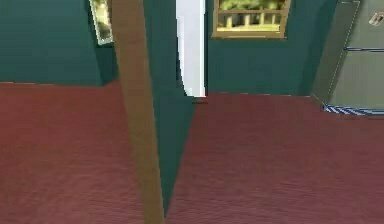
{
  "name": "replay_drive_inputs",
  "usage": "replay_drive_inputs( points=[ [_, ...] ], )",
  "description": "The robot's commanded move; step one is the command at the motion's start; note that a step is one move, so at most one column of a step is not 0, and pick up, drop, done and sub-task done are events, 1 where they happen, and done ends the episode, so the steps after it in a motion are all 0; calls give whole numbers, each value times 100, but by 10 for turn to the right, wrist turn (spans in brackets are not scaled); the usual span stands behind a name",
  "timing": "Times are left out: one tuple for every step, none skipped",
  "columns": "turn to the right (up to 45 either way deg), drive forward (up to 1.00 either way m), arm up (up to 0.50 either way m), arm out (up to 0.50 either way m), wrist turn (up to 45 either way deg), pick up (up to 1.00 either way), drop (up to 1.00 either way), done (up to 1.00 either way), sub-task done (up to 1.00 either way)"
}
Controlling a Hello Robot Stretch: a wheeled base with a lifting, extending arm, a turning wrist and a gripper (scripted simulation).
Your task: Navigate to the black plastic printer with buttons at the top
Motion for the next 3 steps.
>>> replay_drive_inputs(
  points=[
    [450, 0, 0, 0, 0, 0, 0, 0, 0],
    [450, 0, 0, 0, 0, 0, 0, 0, 0],
    [30, 0, 0, 0, 0, 0, 0, 0, 0]
  ],
)
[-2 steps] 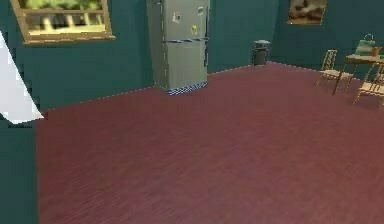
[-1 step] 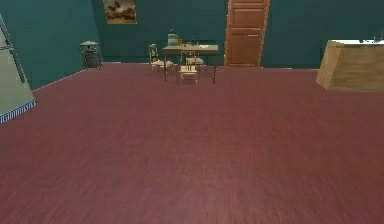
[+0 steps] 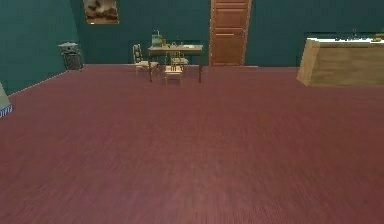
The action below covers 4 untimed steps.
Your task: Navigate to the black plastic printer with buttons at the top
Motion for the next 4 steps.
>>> replay_drive_inputs(
  points=[
    [0, 10, 0, 0, 0, 0, 0, 0, 0],
    [-450, 0, 0, 0, 0, 0, 0, 0, 0],
    [-330, 0, 0, 0, 0, 0, 0, 0, 0],
    [0, 40, 0, 0, 0, 0, 0, 0, 0]
  ],
)
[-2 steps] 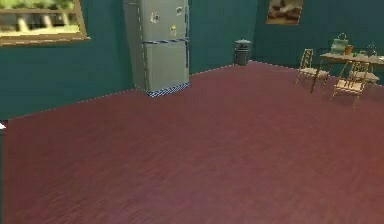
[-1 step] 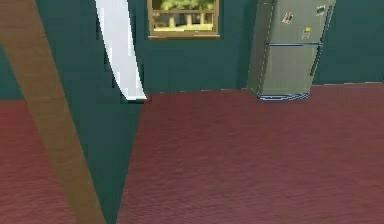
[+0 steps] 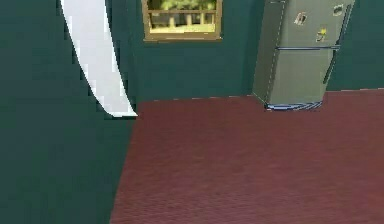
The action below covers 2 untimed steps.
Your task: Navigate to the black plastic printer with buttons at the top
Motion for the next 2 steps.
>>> replay_drive_inputs(
  points=[
    [-450, 0, 0, 0, 0, 0, 0, 0, 0],
    [-450, 0, 0, 0, 0, 0, 0, 0, 0]
  ],
)
